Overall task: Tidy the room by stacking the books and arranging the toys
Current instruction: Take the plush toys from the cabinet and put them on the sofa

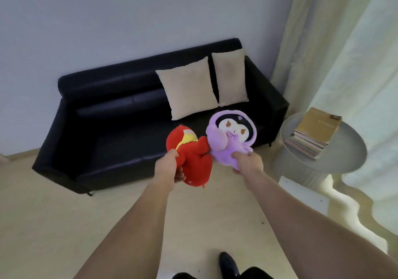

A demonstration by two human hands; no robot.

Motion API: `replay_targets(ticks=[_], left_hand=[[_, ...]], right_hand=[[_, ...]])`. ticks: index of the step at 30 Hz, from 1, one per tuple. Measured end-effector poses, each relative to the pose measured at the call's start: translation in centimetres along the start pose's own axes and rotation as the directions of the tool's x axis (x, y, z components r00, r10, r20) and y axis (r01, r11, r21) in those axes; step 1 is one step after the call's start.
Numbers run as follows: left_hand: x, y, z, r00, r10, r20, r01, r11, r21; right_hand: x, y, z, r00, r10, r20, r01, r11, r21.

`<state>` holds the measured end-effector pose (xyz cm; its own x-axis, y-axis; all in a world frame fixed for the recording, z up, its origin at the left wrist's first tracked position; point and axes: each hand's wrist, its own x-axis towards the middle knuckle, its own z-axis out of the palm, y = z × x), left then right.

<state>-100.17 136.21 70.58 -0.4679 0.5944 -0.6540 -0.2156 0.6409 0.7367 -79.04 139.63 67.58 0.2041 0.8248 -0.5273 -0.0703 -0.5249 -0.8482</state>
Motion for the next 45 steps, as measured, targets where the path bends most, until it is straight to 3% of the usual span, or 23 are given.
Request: replay_targets(ticks=[5, 10, 19, 22, 28, 33, 40, 45], left_hand=[[6.9, 4.8, -3.2, 0.991, -0.016, 0.131, 0.024, 0.998, -0.058], [14.6, 9.4, -6.9, 0.985, -0.039, 0.167, 0.053, 0.995, -0.083], [30.6, 19.6, -19.6, 0.972, -0.141, 0.188, 0.135, 0.990, 0.043], [33.1, 20.8, -20.5, 0.960, -0.182, 0.211, 0.169, 0.982, 0.079], [40.2, 24.9, -20.3, 0.942, -0.221, 0.251, 0.199, 0.974, 0.108], [46.0, 28.5, -22.0, 0.931, -0.250, 0.266, 0.220, 0.966, 0.140], [55.5, 35.7, -25.5, 0.908, -0.305, 0.288, 0.205, 0.922, 0.329], [63.9, 36.5, -26.1, 0.876, -0.357, 0.324, 0.102, 0.793, 0.600]], right_hand=[[3.8, -3.4, 8.5, 1.000, 0.004, 0.012, -0.004, 0.999, -0.037], [7.5, -5.0, 18.3, 0.999, 0.025, -0.042, -0.027, 0.999, -0.042], [10.3, -7.4, 38.4, 0.993, 0.080, -0.089, -0.090, 0.989, -0.120], [11.0, -7.7, 40.5, 0.983, 0.141, -0.119, -0.152, 0.984, -0.090], [15.9, -9.2, 44.5, 0.973, 0.126, -0.192, -0.141, 0.988, -0.067], [21.0, -10.7, 49.1, 0.952, 0.160, -0.259, -0.230, 0.936, -0.265], [28.5, -13.0, 60.9, 0.951, 0.173, -0.255, -0.285, 0.808, -0.515], [32.1, -11.7, 65.4, 0.960, 0.167, -0.226, -0.260, 0.832, -0.490]])
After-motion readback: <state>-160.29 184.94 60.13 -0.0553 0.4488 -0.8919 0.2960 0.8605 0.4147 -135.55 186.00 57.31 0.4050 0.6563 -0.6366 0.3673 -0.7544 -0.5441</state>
